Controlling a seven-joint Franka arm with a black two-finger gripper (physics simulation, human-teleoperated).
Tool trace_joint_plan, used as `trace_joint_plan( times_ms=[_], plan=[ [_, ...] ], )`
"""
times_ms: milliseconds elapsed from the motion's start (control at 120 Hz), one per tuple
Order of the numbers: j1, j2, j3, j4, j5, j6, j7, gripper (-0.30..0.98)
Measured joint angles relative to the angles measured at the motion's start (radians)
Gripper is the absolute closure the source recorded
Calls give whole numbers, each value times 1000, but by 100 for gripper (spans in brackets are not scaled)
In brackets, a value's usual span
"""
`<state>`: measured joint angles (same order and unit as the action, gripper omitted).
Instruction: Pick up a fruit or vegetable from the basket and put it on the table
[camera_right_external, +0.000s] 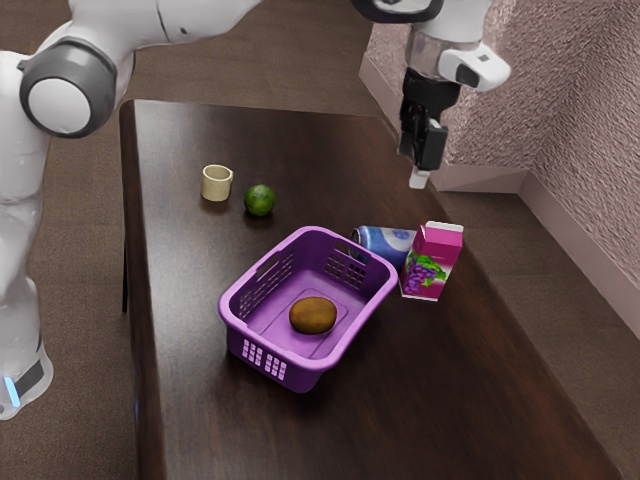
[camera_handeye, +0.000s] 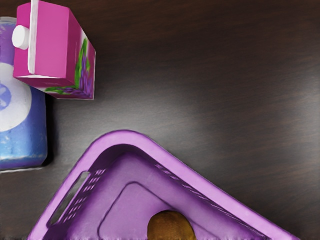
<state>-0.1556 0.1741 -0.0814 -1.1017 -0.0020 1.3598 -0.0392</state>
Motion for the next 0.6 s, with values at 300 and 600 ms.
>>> trace_joint_plan(
  times_ms=[300, 600],
  plan=[
    [7, -242, -17, -519, -2, 198, 4, 0],
    [14, -303, -1, -832, -27, 447, 20, 0]
  ],
)
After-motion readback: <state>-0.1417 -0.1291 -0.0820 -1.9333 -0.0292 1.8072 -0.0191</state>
